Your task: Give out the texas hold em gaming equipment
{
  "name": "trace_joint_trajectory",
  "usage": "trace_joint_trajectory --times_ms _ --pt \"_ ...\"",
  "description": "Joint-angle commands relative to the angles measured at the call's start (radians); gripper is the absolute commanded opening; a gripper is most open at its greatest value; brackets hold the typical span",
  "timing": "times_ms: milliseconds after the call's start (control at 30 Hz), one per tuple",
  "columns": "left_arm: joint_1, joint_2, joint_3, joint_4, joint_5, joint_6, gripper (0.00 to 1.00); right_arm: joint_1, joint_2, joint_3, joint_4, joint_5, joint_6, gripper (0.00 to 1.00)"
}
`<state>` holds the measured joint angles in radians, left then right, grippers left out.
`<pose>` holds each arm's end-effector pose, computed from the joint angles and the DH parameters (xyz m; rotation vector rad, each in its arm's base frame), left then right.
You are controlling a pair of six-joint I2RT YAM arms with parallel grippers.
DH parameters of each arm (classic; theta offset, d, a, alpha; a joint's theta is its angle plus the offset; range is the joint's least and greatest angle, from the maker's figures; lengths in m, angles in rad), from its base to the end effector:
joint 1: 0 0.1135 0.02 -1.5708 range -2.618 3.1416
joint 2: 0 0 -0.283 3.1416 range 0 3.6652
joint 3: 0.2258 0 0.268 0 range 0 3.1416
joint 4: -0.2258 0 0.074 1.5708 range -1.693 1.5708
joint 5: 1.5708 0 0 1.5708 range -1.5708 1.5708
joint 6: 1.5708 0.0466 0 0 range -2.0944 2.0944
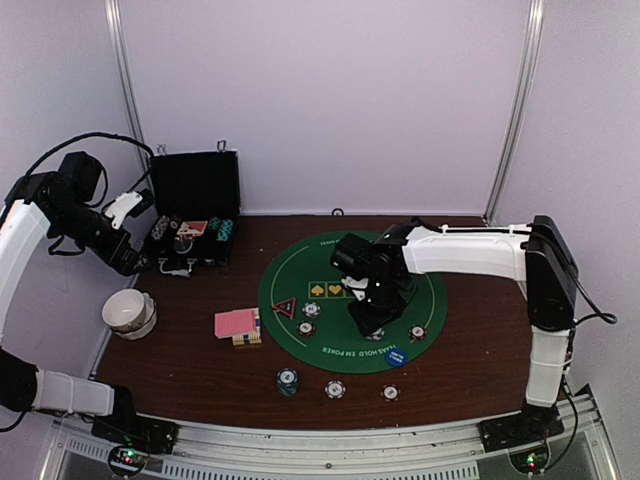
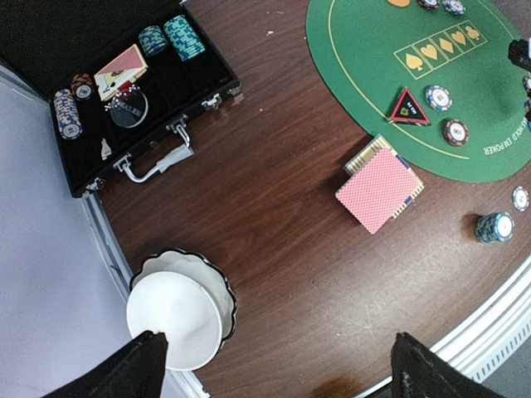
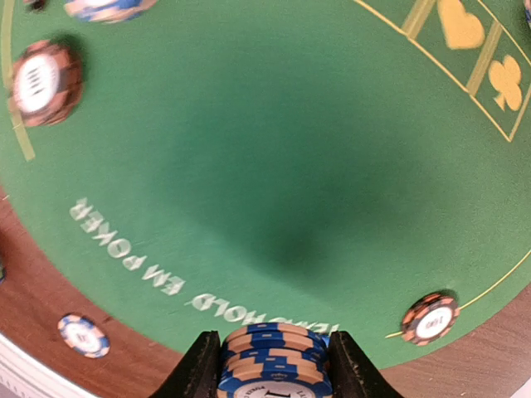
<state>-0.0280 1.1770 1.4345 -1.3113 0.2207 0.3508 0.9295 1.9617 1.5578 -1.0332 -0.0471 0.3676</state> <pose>0.2074 -0.0160 0.3955 0.5627 2.5316 -0.1733 0.2421 0.3280 0.2082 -0.8525 2.9369 0.1811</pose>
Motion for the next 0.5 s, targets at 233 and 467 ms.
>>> trace_joint_trajectory --times_ms 233,467 --pt "-0.001 -0.01 0.035 0.001 -0.002 0.016 0.98 -0.131 0.009 -0.11 0.099 0.03 -0.034 0.29" --pt "-0.001 -0.007 0.038 -0.004 -0.004 0.019 0.97 -0.157 0.049 -0.155 0.143 0.017 -0.039 0.28"
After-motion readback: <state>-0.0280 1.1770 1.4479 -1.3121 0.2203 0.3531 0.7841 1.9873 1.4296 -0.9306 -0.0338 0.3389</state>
